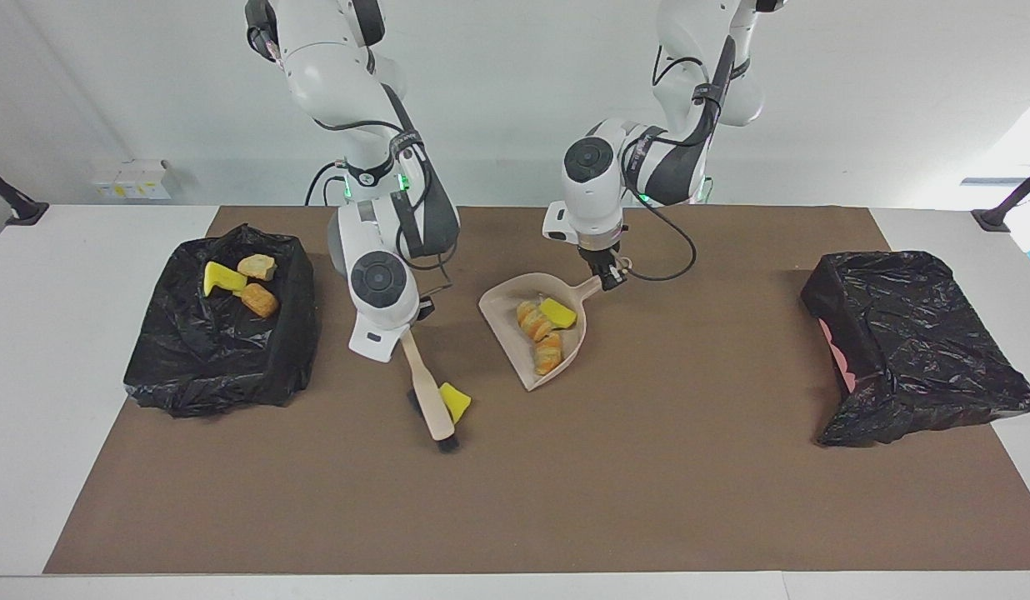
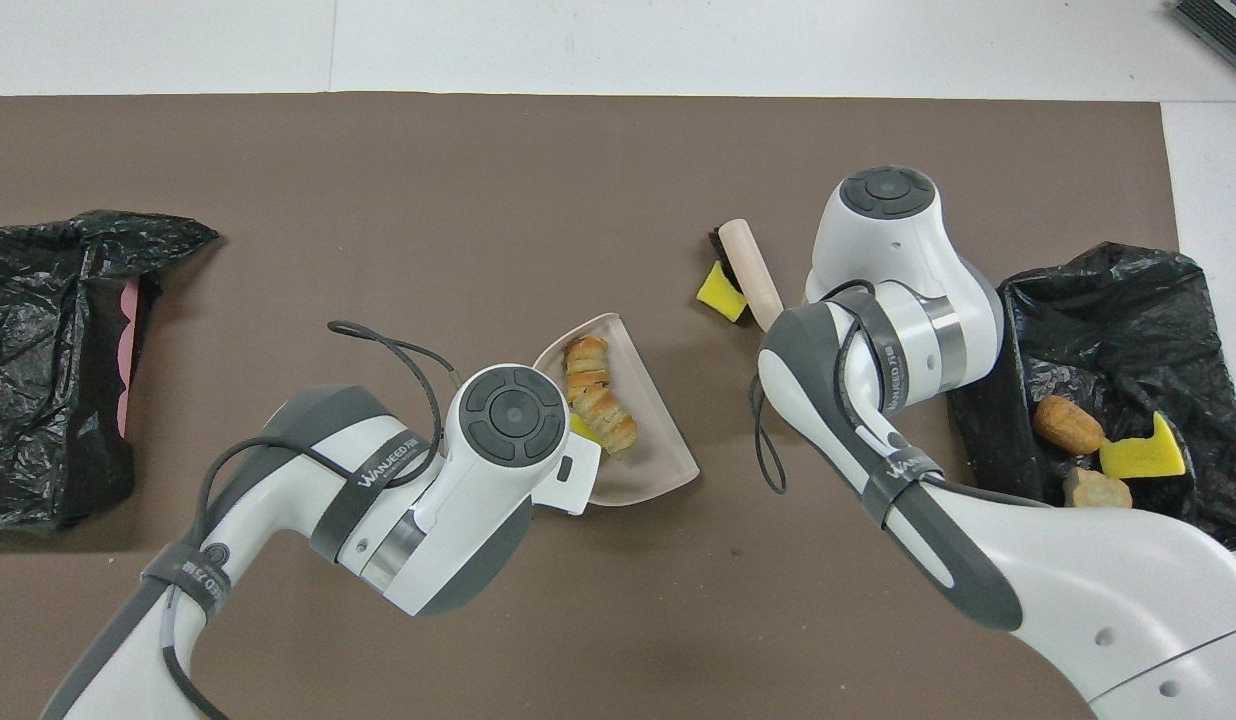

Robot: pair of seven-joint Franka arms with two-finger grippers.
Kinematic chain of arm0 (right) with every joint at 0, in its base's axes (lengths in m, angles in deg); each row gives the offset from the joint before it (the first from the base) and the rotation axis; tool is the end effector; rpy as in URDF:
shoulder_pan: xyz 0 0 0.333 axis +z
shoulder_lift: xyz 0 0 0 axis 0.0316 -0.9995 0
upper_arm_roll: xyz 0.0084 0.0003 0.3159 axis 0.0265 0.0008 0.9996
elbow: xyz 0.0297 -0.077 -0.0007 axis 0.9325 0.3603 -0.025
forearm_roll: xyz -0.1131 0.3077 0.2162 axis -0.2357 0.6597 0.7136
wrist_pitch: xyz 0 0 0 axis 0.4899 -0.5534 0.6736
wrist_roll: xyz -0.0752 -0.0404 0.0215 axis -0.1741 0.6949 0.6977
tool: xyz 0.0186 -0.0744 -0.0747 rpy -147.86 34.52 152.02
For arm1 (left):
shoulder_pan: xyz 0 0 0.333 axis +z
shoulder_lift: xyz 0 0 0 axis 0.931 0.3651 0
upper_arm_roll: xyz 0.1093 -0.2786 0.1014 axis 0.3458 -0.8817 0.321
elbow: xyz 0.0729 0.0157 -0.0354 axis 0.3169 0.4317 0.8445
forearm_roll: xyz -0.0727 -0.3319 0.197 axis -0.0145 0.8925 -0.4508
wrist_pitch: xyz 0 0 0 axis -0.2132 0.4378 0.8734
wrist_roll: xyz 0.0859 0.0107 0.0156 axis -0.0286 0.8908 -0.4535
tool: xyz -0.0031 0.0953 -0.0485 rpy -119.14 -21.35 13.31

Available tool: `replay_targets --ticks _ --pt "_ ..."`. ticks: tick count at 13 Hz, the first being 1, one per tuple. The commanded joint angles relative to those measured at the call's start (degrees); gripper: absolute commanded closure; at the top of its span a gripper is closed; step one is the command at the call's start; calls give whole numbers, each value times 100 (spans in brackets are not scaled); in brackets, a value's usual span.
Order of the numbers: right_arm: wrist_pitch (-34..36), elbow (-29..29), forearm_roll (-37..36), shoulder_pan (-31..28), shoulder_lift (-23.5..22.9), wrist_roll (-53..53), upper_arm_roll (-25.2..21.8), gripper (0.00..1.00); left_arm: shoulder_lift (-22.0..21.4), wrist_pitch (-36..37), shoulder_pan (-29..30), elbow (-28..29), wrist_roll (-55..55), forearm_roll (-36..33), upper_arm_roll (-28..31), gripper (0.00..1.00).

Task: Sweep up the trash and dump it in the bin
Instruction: 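Sweep the last sponge piece into the dustpan with the right gripper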

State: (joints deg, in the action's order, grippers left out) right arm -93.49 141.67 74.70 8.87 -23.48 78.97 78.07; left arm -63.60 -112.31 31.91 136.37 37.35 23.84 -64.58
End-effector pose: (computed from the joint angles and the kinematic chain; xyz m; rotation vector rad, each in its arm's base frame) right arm 0.5876 0.1822 0.3212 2.9914 0.6707 -0.6493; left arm 0.4405 -0.3354 0.3692 -2.5135 1.6362 0.2959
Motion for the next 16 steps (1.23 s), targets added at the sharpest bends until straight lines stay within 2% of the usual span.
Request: replay_targets --ticks 1,4,6,8,11,16 --pt "80 409 375 275 320 -133 61 100 -56 -85 99 86 -72 -70 -9 100" --pt "115 813 559 592 592 -89 79 100 -65 -304 108 164 -72 -62 -18 100" --pt "491 814 1232 602 619 42 79 100 -91 -375 117 252 -20 -62 -18 100" --pt "755 797 1736 497 619 113 70 100 -83 -497 126 270 -10 -62 -18 100" --pt "941 700 2001 14 619 315 79 100 14 -743 432 139 86 -35 -18 100" --pt "1082 621 2326 -75 750 115 79 100 32 -762 1108 -98 1665 412 -26 100"
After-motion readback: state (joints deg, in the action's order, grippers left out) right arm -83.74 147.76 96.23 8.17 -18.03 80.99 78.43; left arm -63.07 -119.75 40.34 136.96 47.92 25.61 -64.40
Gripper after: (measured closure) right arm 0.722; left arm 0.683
